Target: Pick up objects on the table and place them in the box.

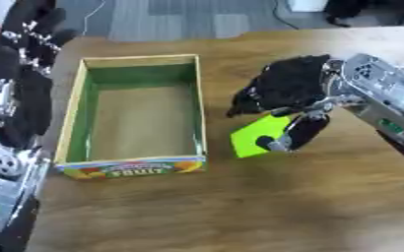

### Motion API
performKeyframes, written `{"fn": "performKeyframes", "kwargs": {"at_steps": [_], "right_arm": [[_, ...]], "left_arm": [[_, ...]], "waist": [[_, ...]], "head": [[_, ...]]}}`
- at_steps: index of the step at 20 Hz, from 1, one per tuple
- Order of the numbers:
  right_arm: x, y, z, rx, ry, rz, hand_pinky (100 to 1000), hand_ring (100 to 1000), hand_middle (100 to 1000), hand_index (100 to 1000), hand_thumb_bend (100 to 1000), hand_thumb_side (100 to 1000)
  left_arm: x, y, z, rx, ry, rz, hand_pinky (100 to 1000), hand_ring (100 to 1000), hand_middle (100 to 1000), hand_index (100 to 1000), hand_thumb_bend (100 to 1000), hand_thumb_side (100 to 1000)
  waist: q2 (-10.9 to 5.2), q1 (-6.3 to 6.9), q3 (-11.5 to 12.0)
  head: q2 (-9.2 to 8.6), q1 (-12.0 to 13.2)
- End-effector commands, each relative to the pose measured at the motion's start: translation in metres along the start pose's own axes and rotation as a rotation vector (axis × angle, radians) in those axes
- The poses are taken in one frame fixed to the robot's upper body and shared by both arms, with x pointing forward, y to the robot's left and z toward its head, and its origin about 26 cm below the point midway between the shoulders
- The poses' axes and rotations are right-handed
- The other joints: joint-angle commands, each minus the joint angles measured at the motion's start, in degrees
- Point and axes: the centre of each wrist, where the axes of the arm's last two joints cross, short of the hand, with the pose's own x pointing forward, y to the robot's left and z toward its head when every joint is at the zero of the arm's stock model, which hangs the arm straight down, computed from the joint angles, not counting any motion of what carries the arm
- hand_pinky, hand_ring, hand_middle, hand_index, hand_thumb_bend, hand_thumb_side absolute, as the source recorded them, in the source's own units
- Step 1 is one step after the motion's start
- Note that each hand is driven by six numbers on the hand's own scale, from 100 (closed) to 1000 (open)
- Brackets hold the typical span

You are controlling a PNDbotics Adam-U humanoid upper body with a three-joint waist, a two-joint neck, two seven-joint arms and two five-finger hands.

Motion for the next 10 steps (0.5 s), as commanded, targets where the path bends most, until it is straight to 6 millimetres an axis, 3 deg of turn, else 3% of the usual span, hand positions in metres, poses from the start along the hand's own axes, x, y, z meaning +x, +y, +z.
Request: {"fn": "performKeyframes", "kwargs": {"at_steps": [1, 10], "right_arm": [[-0.0055, -0.0104, 0.0099, 0.275, -0.172, 0.217, 459, 690, 823, 1000, 240, 675], [-0.0127, -0.0070, 0.0058, 0.377, -0.115, 0.308, 570, 774, 906, 1000, 278, 673]], "left_arm": [[0.0034, 0.0040, -0.0043, -0.006, -0.018, -0.020, 855, 940, 966, 1000, 100, 1000], [0.0035, 0.0036, -0.0049, -0.005, -0.019, -0.019, 855, 940, 967, 1000, 100, 1000]], "waist": [[-0.70, -0.10, 0.0], [-0.39, 0.00, 0.2]], "head": [[0.00, -0.2], [0.00, -0.2]]}}
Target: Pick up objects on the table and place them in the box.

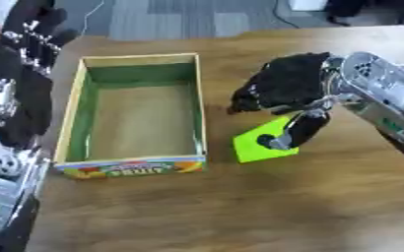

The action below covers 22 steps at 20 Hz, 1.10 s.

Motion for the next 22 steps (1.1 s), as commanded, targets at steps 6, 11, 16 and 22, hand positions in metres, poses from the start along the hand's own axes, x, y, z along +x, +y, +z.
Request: {"fn": "performKeyframes", "kwargs": {"at_steps": [6, 11, 16, 22], "right_arm": [[-0.016, 0.004, 0.002, 0.396, -0.141, 0.280, 687, 901, 971, 1000, 341, 656], [-0.020, 0.005, 0.002, 0.422, -0.130, 0.303, 727, 933, 985, 1000, 371, 674], [-0.020, 0.004, 0.003, 0.418, -0.131, 0.310, 735, 937, 993, 1000, 363, 638], [-0.021, 0.007, 0.003, 0.451, -0.135, 0.331, 746, 947, 1000, 1000, 387, 489]], "left_arm": [[0.004, 0.003, -0.005, -0.001, -0.023, -0.014, 855, 940, 968, 1000, 100, 1000], [0.004, 0.002, -0.006, 0.000, -0.023, -0.013, 855, 940, 968, 1000, 100, 1000], [0.003, 0.003, -0.005, 0.001, -0.021, -0.015, 855, 940, 968, 1000, 100, 1000], [0.003, 0.003, -0.004, 0.002, -0.016, -0.018, 855, 940, 969, 1000, 100, 1000]], "waist": [[-0.25, 0.26, 0.4], [0.01, 0.43, 0.4], [0.01, 0.47, 0.4], [-0.06, 0.43, 0.2]], "head": [[0.00, -0.3], [0.00, -0.4], [0.00, -0.4], [0.00, -0.3]]}}
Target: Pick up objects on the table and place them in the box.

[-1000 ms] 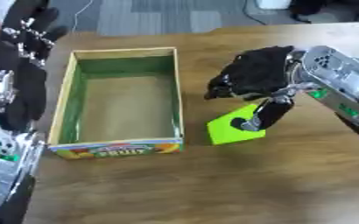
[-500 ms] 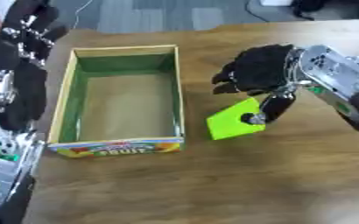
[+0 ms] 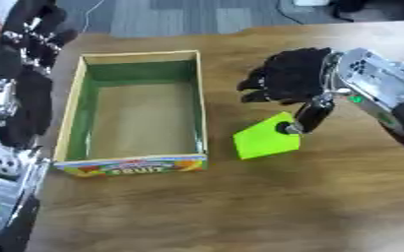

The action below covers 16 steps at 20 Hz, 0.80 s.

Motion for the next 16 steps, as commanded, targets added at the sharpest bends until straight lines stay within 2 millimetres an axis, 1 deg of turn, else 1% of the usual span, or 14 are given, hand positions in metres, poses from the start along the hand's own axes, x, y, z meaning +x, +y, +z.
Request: {"fn": "performKeyframes", "kwargs": {"at_steps": [1, 9, 14, 15, 16], "right_arm": [[-0.009, -0.003, 0.008, 0.358, -0.227, 0.256, 743, 942, 1000, 1000, 392, 487], [-0.005, 0.000, 0.002, 0.372, -0.252, 0.261, 741, 935, 1000, 1000, 402, 531], [-0.005, 0.001, 0.001, 0.382, -0.256, 0.264, 741, 935, 1000, 1000, 409, 512], [-0.004, 0.003, 0.000, 0.383, -0.268, 0.257, 728, 923, 1000, 1000, 386, 518], [-0.001, 0.007, -0.003, 0.382, -0.289, 0.242, 733, 927, 1000, 1000, 395, 514]], "left_arm": [[0.003, 0.003, -0.004, 0.002, -0.017, -0.016, 856, 940, 969, 1000, 100, 1000], [0.003, 0.004, -0.004, 0.004, -0.017, -0.018, 856, 940, 969, 1000, 100, 1000], [0.002, 0.004, -0.004, 0.003, -0.014, -0.021, 856, 940, 970, 1000, 100, 1000], [0.002, 0.004, -0.004, 0.003, -0.013, -0.022, 856, 940, 970, 1000, 100, 1000], [0.002, 0.004, -0.004, 0.003, -0.012, -0.022, 856, 940, 970, 1000, 100, 1000]], "waist": [[-0.71, -0.06, -0.1], [-0.66, -0.20, -0.2], [-0.63, -0.34, -0.4], [-0.61, -0.38, -0.3], [-0.62, -0.42, -0.3]], "head": [[0.00, -0.3], [0.00, -0.1], [0.00, -0.1], [0.00, -0.1], [0.00, -0.1]]}}
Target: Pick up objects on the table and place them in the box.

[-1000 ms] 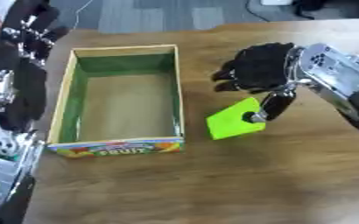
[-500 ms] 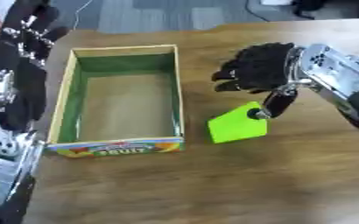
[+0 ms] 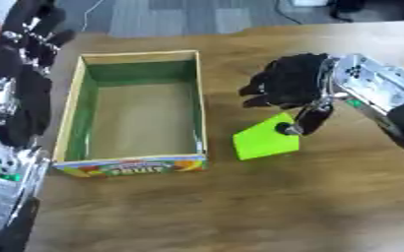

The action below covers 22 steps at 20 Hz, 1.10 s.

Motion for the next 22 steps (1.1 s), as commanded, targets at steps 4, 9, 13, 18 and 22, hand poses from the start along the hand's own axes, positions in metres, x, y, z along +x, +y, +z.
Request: {"fn": "performKeyframes", "kwargs": {"at_steps": [4, 9, 13, 18, 22], "right_arm": [[-0.0009, 0.0052, -0.0026, 0.327, -0.322, 0.194, 717, 913, 1000, 1000, 366, 522], [-0.0004, 0.0047, -0.0030, 0.313, -0.342, 0.184, 716, 914, 1000, 1000, 343, 519], [-0.0020, 0.0044, -0.0004, 0.310, -0.335, 0.183, 721, 918, 1000, 1000, 333, 493], [-0.0031, 0.0042, 0.0011, 0.312, -0.327, 0.184, 725, 921, 1000, 1000, 330, 495], [-0.0070, 0.0035, 0.0021, 0.327, -0.303, 0.194, 733, 925, 1000, 1000, 348, 489]], "left_arm": [[0.0028, 0.0031, -0.0044, -0.003, -0.019, -0.016, 856, 939, 970, 1000, 100, 1000], [0.0023, 0.0036, -0.0043, -0.002, -0.017, -0.019, 856, 939, 971, 1000, 100, 1000], [0.0019, 0.0037, -0.0040, -0.001, -0.015, -0.020, 857, 939, 971, 1000, 100, 1000], [0.0018, 0.0037, -0.0037, -0.001, -0.014, -0.020, 857, 939, 971, 1000, 100, 1000], [0.0020, 0.0038, -0.0038, 0.001, -0.015, -0.019, 856, 939, 971, 1000, 100, 1000]], "waist": [[-0.62, -0.24, 0.0], [-0.61, -0.32, -0.3], [-0.67, -0.30, -0.5], [-0.85, -0.23, -0.5], [-0.88, -0.17, -0.4]], "head": [[0.00, -0.1], [0.00, 0.0], [0.00, 0.0], [0.00, -0.1], [0.00, -0.1]]}}
